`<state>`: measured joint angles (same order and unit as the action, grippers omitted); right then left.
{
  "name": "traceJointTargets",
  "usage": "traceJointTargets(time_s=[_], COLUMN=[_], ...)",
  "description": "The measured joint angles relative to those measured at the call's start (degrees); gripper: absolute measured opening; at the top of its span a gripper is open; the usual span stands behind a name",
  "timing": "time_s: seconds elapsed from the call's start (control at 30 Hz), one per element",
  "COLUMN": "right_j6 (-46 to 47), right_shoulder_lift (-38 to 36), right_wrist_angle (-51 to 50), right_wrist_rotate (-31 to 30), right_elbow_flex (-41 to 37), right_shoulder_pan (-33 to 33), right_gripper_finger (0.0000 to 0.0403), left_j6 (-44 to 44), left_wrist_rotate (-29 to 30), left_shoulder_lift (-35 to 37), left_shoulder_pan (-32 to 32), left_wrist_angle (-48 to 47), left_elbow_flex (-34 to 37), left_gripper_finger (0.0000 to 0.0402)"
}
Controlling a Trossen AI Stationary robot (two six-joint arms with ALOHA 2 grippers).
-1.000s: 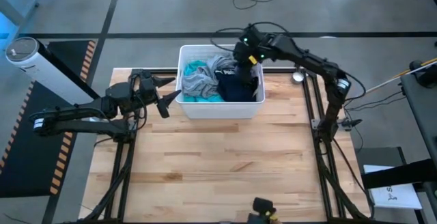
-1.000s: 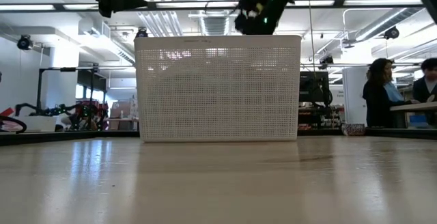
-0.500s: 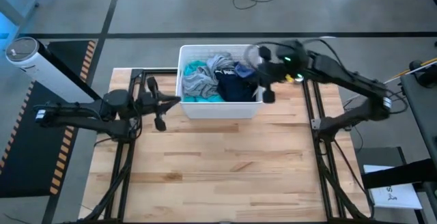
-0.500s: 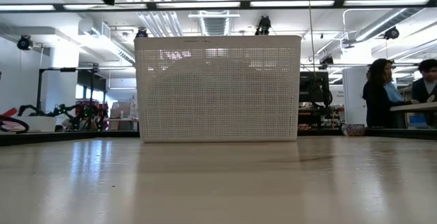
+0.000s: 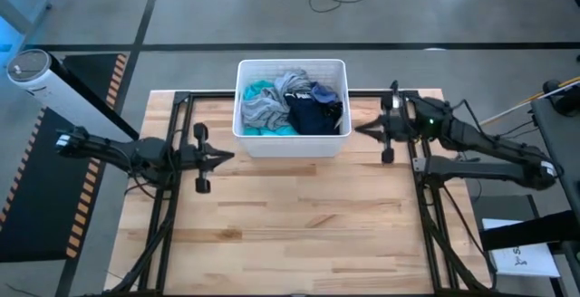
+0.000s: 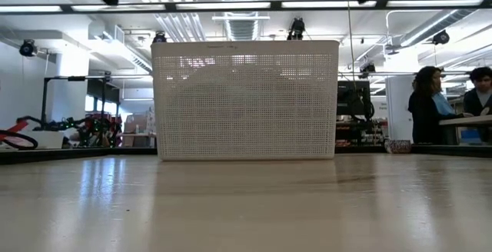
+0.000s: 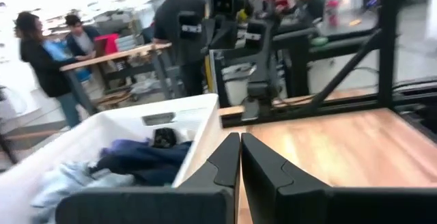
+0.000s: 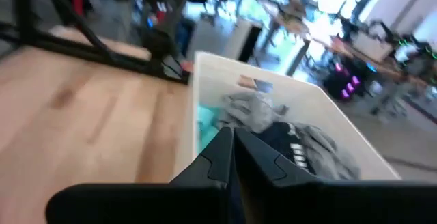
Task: Sort clothes
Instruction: Return to Home Position
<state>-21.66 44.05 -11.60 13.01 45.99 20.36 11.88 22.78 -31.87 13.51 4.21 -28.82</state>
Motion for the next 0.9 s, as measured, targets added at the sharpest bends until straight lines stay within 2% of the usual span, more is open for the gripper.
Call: traceJointTargets(time_s=[0.17,0.33,0.5,0.6,0.67,0.8,0.9], right_j6=[2.87,5.27,5.34,7.72,11.02,18.08,23.54], right_shoulder_lift=[-8.09,-13.69,-23.38,-31.02,-34.84,-38.09,-37.56], right_wrist_angle=[6.83,7.63,7.06,15.32,19.32,23.53,29.78], right_wrist_rotate=[6.93,7.04,6.92,11.37,15.87,18.26,15.80], right_elbow_flex=[-11.37,-18.69,-25.48,-30.01,-32.66,-38.79,-44.30], right_shoulder_pan=[1.16,2.58,6.85,11.09,13.62,16.22,16.15], right_gripper_finger=[0.0000,0.0000,0.0000,0.0000,0.0000,0.0000,0.0000], left_j6=[-1.48,-1.97,-3.06,-5.24,-5.73,-5.49,-4.58], left_wrist_rotate=[-4.22,-4.27,-3.19,-2.09,-1.08,0.45,0.81], left_shoulder_lift=[7.61,15.11,24.90,31.38,31.82,30.94,31.85], left_shoulder_pan=[-0.05,-0.25,-0.25,-0.25,-0.25,-0.25,-0.27], left_wrist_angle=[5.92,5.85,-2.18,-7.60,-7.82,-6.52,-5.16], left_elbow_flex=[9.42,15.56,18.16,19.58,20.13,21.23,22.61], left_gripper_finger=[0.0000,0.0000,0.0000,0.0000,0.0000,0.0000,0.0000])
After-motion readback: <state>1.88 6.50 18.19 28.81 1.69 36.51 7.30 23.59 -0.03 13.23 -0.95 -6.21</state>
